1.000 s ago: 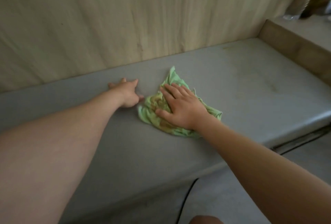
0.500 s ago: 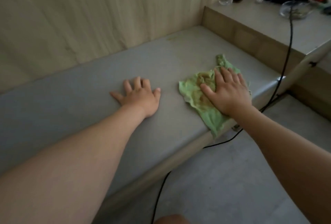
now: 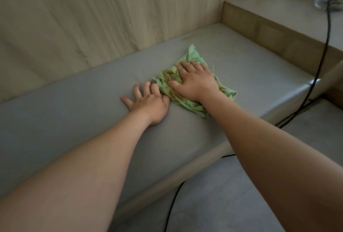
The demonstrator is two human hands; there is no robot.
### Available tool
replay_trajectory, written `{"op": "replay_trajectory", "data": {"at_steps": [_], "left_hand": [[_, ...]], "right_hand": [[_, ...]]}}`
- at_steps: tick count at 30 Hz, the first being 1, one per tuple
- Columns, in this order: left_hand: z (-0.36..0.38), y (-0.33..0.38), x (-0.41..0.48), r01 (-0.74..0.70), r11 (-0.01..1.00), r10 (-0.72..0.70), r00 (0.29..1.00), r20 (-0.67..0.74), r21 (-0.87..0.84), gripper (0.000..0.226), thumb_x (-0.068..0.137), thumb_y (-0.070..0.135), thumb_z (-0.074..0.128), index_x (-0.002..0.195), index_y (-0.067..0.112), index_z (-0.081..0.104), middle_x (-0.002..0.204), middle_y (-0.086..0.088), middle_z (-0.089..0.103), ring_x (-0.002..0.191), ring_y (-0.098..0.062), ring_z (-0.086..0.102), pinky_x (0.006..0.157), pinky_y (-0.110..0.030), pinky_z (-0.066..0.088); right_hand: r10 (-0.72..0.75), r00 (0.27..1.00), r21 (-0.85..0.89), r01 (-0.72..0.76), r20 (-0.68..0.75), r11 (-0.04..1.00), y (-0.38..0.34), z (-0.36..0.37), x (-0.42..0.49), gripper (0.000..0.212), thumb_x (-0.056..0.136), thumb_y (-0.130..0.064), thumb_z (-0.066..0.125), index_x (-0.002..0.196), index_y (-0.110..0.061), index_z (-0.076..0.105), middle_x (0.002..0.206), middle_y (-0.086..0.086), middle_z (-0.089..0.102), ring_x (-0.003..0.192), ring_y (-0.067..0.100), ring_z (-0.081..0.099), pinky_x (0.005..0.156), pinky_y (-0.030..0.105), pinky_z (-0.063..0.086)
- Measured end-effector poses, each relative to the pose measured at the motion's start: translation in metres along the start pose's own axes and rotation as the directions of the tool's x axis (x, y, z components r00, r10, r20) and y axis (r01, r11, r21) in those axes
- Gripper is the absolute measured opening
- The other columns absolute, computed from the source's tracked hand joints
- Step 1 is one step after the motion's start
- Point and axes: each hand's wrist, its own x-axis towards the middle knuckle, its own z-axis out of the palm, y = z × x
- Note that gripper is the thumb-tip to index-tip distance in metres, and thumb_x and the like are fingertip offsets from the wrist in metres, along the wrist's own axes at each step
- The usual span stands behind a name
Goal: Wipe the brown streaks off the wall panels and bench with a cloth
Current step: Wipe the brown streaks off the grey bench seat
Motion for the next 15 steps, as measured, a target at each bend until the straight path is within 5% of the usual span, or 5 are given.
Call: {"op": "replay_trajectory", "data": {"at_steps": [7,15], "left_hand": [[-0.023,0.0,0.002,0.058,0.998,-0.055,0.989,0.137,-0.018,0.068,0.104,0.045,0.027,0.162,0.02,0.002,0.17,0.001,-0.003,0.157,-0.028,-0.011,0.117,-0.074,-0.004],[-0.034,-0.003,0.018,0.07,0.993,-0.062,0.994,0.086,-0.092,0.059,0.094,0.051,0.036,0.147,0.027,0.03,0.155,0.001,0.022,0.15,-0.034,0.011,0.112,-0.067,0.016]], "right_hand": [[-0.126,0.992,0.003,0.126,-0.023,0.992,-0.004,0.006,-0.038,0.081,0.093,-0.073,0.013,0.164,-0.035,0.023,0.171,-0.007,0.021,0.159,0.019,0.012,0.129,0.039,0.004],[-0.03,0.998,-0.023,0.029,-0.055,0.999,0.003,0.004,-0.003,0.073,0.099,-0.07,0.021,0.163,-0.034,0.025,0.17,-0.006,0.024,0.158,0.02,0.014,0.129,0.04,0.006]]}}
